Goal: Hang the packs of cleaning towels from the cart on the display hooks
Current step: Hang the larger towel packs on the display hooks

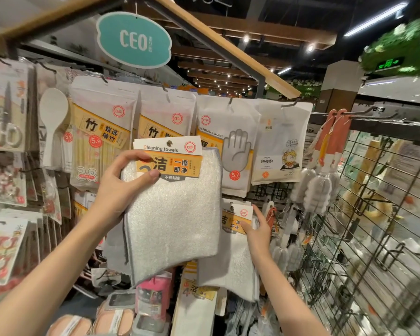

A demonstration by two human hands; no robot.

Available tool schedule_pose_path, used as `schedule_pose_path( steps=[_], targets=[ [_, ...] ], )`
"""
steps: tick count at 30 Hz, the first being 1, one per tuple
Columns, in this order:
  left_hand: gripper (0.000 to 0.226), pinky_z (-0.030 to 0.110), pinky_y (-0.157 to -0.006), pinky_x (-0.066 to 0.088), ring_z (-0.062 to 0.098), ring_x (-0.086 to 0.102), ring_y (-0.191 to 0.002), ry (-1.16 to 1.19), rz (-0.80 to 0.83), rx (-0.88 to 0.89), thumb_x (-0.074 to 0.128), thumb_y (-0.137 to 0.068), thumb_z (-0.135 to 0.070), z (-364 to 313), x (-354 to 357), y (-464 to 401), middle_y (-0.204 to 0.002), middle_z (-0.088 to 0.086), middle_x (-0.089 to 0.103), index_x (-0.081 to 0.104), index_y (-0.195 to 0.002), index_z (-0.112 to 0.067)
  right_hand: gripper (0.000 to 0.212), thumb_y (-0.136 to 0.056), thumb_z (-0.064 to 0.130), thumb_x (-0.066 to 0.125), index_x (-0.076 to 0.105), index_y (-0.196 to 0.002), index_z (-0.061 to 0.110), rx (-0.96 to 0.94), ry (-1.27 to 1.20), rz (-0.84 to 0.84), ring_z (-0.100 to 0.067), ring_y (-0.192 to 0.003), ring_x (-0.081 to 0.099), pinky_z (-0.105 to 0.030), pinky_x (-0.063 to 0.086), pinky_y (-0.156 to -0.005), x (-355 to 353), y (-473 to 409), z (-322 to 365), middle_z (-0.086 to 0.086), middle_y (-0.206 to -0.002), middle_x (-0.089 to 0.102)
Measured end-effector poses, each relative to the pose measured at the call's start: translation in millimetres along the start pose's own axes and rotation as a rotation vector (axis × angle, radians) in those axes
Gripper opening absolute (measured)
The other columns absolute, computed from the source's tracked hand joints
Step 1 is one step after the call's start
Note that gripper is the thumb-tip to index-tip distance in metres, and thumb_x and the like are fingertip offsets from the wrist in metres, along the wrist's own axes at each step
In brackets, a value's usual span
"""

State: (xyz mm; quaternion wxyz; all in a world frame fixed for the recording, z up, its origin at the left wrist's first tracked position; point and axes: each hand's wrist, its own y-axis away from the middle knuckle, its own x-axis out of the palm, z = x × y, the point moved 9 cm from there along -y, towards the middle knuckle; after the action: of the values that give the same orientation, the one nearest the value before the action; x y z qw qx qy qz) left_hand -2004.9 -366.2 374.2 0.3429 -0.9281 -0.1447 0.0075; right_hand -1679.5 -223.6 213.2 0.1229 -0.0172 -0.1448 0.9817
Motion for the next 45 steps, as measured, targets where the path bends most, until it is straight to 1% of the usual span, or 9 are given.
schedule_pose_path(
  steps=[6, 9, 15, 21, 25, 33, 36, 41, 45],
  targets=[
    [0.026, 0.037, -0.101, 0.043, -0.007, 0.057, -0.103, -0.070, 0.026, 0.028, 0.076, -0.065, -0.028, -2.1, 10.1, -0.8, -0.100, -0.026, 0.066, 0.065, -0.085, -0.042, 0.054, -0.087, -0.003, 0.060, 0.051, -0.135, 0.019, -0.008, 0.094, -0.078, -0.020, -0.123, 0.050, -0.026, 0.039, -0.100, 5.4, -17.6, 3.6, -0.002, -0.134, 0.054],
    [0.026, 0.042, -0.102, 0.043, -0.005, 0.057, -0.104, -0.060, 0.028, 0.018, 0.077, -0.066, -0.028, 0.0, 9.8, -3.0, -0.101, -0.025, 0.066, 0.065, -0.086, -0.041, 0.054, -0.086, -0.004, 0.061, 0.051, -0.135, 0.015, -0.049, 0.185, -0.103, -0.026, -0.121, 0.051, -0.034, 0.040, -0.104, 6.5, -29.0, 6.4, -0.012, -0.132, 0.053],
    [0.029, 0.050, -0.103, 0.042, 0.004, 0.059, -0.108, -0.060, 0.028, 0.023, 0.084, -0.068, -0.029, -4.7, 7.1, -7.5, -0.104, -0.021, 0.066, 0.065, -0.088, -0.040, 0.053, -0.087, 0.001, 0.061, 0.049, -0.136, 0.015, -0.043, 0.275, -0.118, -0.029, -0.120, 0.050, -0.027, 0.039, -0.089, 11.0, -42.2, 6.4, -0.012, -0.132, 0.052],
    [0.028, 0.049, -0.102, 0.044, 0.005, 0.059, -0.109, -0.051, 0.032, 0.011, 0.080, -0.067, -0.031, -9.3, 5.1, -5.1, -0.107, -0.019, 0.066, 0.065, -0.090, -0.039, 0.048, -0.084, -0.002, 0.063, 0.047, -0.129, 0.004, -0.040, 0.297, -0.145, -0.031, -0.114, 0.052, -0.035, 0.042, -0.094, 7.7, -37.2, 9.7, -0.016, -0.122, 0.055],
    [0.028, 0.050, -0.102, 0.044, 0.011, 0.059, -0.113, -0.044, 0.039, 0.019, 0.080, -0.067, -0.032, -13.3, 5.4, -0.9, -0.108, -0.017, 0.066, 0.066, -0.090, -0.038, 0.050, -0.084, 0.001, 0.064, 0.046, -0.130, 0.007, -0.069, 0.290, -0.172, -0.028, -0.121, 0.044, -0.033, 0.035, -0.098, 1.2, -28.4, 22.8, -0.014, -0.132, 0.045],
    [0.036, 0.005, -0.081, 0.042, -0.014, 0.056, -0.099, -0.084, 0.036, 0.082, 0.077, -0.076, -0.012, -21.4, 11.0, 10.3, -0.100, -0.027, 0.066, 0.065, -0.085, -0.045, 0.039, -0.087, -0.007, 0.051, 0.048, -0.122, 0.010, -0.184, -0.034, -0.208, -0.015, -0.114, 0.049, -0.024, 0.041, -0.095, -21.1, 18.8, 104.3, -0.011, -0.127, 0.049],
    [0.035, 0.019, -0.087, 0.041, -0.012, 0.056, -0.100, -0.082, 0.046, 0.071, 0.077, -0.076, -0.013, -23.2, 15.0, 15.4, -0.101, -0.025, 0.066, 0.065, -0.086, -0.045, 0.028, -0.089, 0.000, 0.052, 0.052, -0.111, 0.017, -0.301, -0.107, -0.128, -0.012, -0.108, 0.055, -0.008, 0.044, -0.080, -21.0, 39.6, 157.6, -0.001, -0.115, 0.057],
    [0.029, 0.039, -0.100, 0.042, -0.005, 0.056, -0.106, -0.067, 0.070, 0.029, 0.082, -0.068, -0.030, -27.0, 27.9, 26.2, -0.104, -0.022, 0.066, 0.065, -0.088, -0.043, 0.017, -0.094, 0.020, 0.054, 0.061, -0.109, 0.022, -0.378, -0.084, 0.189, -0.007, -0.104, 0.059, -0.020, 0.047, -0.089, 10.0, 70.1, 220.6, 0.007, -0.108, 0.064],
    [0.028, 0.047, -0.104, 0.041, -0.003, 0.057, -0.106, -0.066, 0.080, 0.029, 0.078, -0.064, -0.041, -32.3, 40.7, 37.1, -0.104, -0.020, 0.066, 0.065, -0.089, -0.041, 0.031, -0.091, 0.032, 0.057, 0.058, -0.121, 0.022, -0.421, 0.031, 0.317, 0.006, -0.102, 0.056, -0.013, 0.046, -0.083, 23.8, 91.0, 236.9, 0.012, -0.114, 0.062]
  ],
)
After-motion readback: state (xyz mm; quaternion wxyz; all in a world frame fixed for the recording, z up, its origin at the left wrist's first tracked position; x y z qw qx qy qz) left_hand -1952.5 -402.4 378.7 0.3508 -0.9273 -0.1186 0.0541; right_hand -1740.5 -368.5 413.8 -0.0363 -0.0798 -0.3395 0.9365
